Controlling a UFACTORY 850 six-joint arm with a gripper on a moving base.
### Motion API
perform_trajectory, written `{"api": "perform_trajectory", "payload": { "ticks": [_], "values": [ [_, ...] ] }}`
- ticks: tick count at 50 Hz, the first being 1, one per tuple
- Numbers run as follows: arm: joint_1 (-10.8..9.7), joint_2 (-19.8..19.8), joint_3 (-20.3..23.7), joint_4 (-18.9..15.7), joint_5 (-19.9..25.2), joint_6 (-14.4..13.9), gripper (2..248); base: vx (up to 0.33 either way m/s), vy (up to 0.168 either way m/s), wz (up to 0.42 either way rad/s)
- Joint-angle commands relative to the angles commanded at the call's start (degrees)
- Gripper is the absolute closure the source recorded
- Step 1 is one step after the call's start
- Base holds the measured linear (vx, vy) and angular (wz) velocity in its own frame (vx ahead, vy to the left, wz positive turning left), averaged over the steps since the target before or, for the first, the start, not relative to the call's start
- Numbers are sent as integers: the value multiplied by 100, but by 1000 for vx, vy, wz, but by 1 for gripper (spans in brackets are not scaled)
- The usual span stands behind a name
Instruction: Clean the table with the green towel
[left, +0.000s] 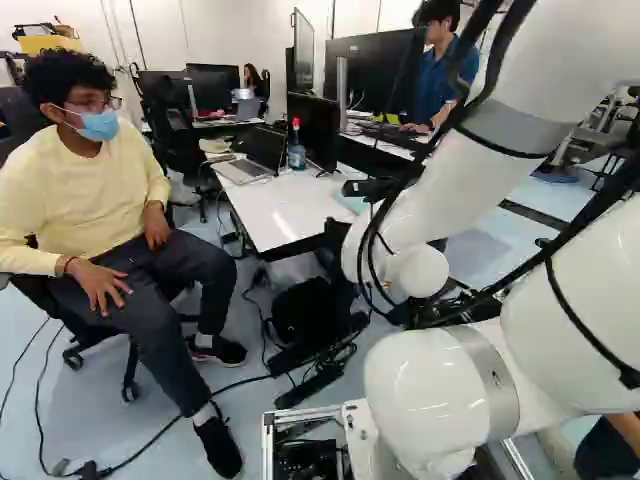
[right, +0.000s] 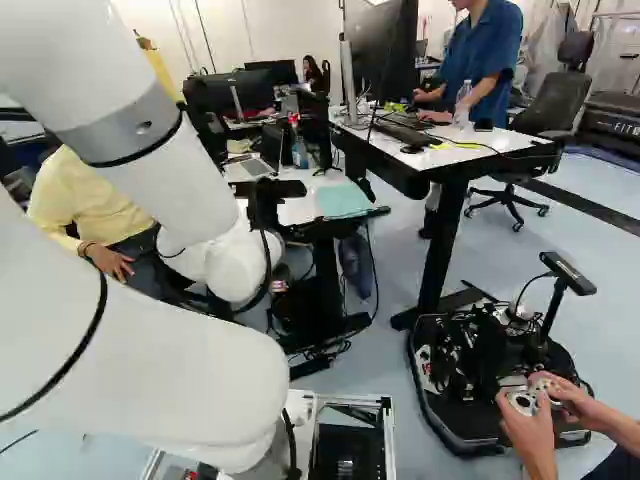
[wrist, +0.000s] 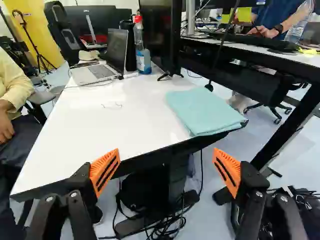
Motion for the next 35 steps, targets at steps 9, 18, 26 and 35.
{"api": "perform_trajectory", "payload": {
  "ticks": [9,18,26,35],
  "values": [
    [0,70,-22,0,0,0,3,0,0,0],
    [-6,129,-100,0,0,0,3,0,0,0],
    [-31,148,-200,0,0,0,3,0,0,0],
    [-69,135,-340,0,0,0,3,0,0,0]
  ]
}}
